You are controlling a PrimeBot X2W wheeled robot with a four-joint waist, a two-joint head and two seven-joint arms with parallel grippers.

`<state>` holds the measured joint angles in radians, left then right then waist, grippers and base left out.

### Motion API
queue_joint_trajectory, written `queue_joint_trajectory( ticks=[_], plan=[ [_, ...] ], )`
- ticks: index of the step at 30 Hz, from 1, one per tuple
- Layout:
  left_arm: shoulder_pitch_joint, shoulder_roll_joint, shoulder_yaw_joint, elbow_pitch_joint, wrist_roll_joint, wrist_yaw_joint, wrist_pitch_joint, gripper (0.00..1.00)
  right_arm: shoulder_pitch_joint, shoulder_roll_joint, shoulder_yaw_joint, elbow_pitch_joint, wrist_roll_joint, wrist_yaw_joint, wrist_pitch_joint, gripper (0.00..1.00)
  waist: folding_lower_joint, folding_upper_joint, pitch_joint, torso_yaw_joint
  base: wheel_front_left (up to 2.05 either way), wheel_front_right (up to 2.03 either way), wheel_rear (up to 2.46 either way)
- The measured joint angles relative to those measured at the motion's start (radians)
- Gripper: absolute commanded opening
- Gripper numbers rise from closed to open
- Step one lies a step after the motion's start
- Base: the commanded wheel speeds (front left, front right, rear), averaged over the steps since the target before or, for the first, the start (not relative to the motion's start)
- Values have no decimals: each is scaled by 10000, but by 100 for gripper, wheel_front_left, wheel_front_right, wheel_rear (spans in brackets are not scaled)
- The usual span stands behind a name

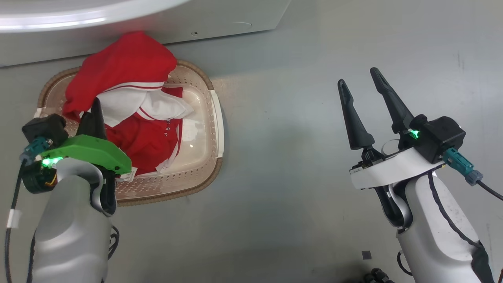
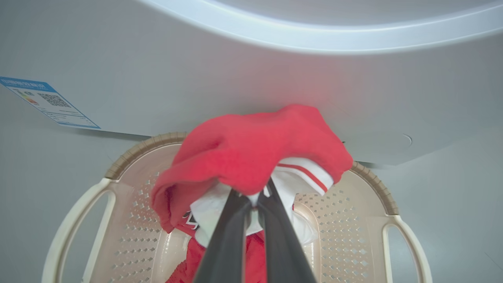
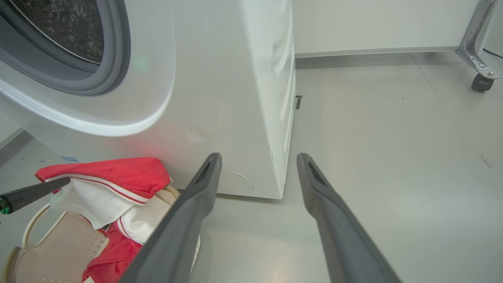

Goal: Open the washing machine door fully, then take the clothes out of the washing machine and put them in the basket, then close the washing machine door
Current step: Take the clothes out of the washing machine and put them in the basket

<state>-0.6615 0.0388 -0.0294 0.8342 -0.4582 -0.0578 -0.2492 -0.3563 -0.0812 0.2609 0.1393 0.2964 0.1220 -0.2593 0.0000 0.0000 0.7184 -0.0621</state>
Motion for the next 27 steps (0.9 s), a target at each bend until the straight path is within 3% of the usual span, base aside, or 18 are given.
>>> queue_joint_trajectory(
  ticks=[16, 27],
  plan=[
    [1818, -125, -414, -1162, 656, 100, 0, 0, 625, -35, 50, 326, -48, 0, 0, 100, 0, 0, -1140, 458, 0, 0, 0],
    [2889, -121, -1139, -788, 890, 343, 0, 0, 821, 48, 267, 426, -44, 0, 0, 100, 0, 0, -1861, 529, 0, 0, 0]
  ],
)
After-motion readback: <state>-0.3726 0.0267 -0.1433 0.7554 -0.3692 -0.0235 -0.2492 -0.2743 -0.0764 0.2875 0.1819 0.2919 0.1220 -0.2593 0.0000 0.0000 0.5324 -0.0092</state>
